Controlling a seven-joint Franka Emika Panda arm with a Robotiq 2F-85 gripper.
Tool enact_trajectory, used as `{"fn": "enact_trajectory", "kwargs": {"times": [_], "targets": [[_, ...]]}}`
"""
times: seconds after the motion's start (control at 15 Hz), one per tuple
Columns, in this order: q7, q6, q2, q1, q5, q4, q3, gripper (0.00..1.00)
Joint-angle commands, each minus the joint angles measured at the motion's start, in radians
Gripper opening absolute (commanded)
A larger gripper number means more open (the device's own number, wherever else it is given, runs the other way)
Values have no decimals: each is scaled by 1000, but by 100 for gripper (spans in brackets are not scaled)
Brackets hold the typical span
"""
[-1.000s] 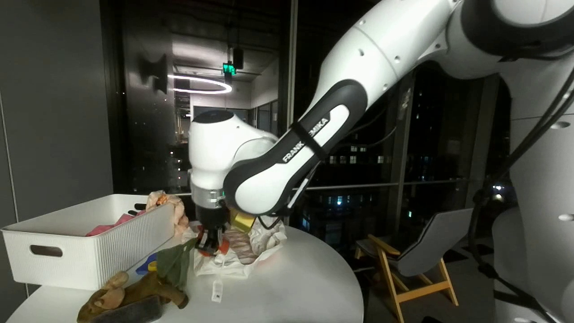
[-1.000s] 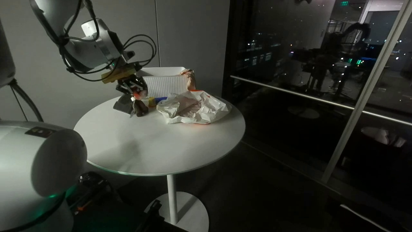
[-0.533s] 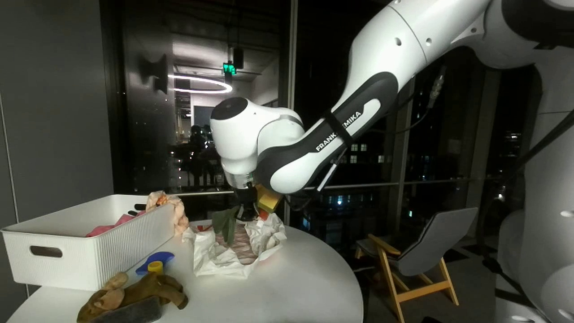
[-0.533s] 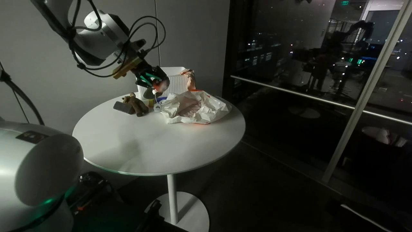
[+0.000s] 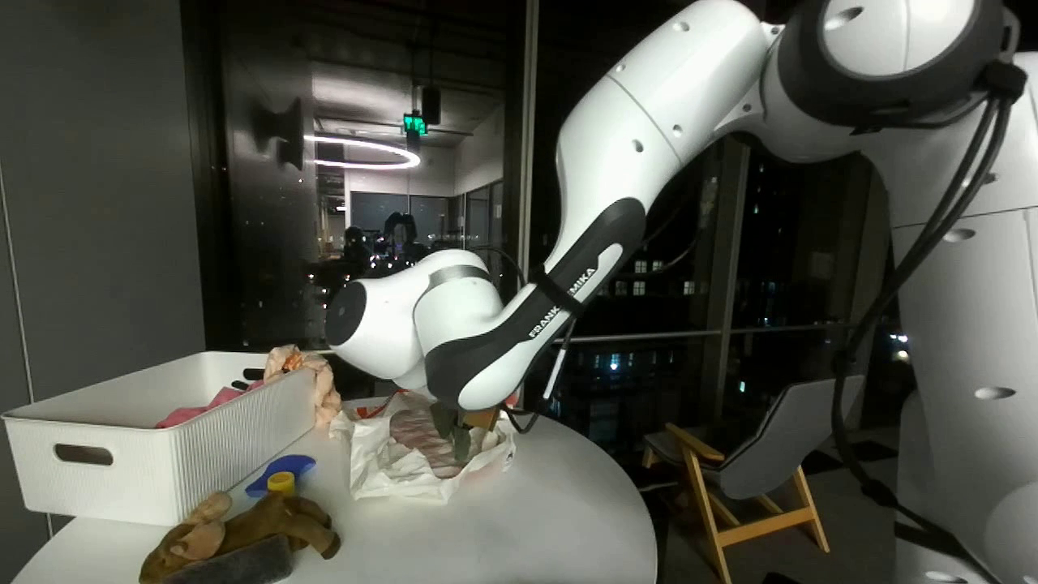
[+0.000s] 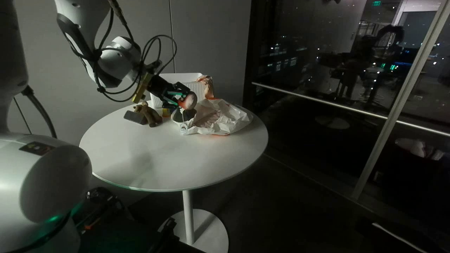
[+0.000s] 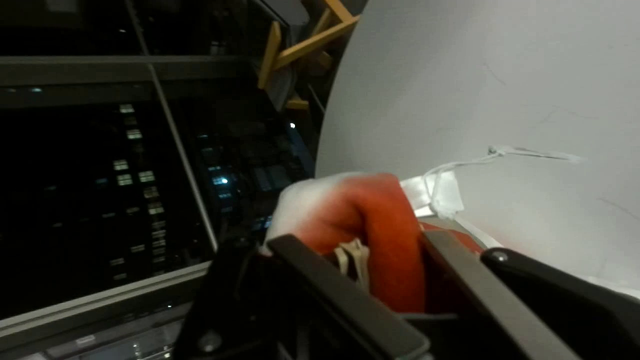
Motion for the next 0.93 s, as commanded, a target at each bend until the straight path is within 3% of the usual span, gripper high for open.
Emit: {"fn": "enact_trajectory", "kwargs": {"times": [0.0,0.33,0.87], "targets": [[-36,-127,135,24,-19,155,8,8],[-146,-43,244,27,27,288,19,9],[-237,-231,408,60,122,577,-28,8]]}}
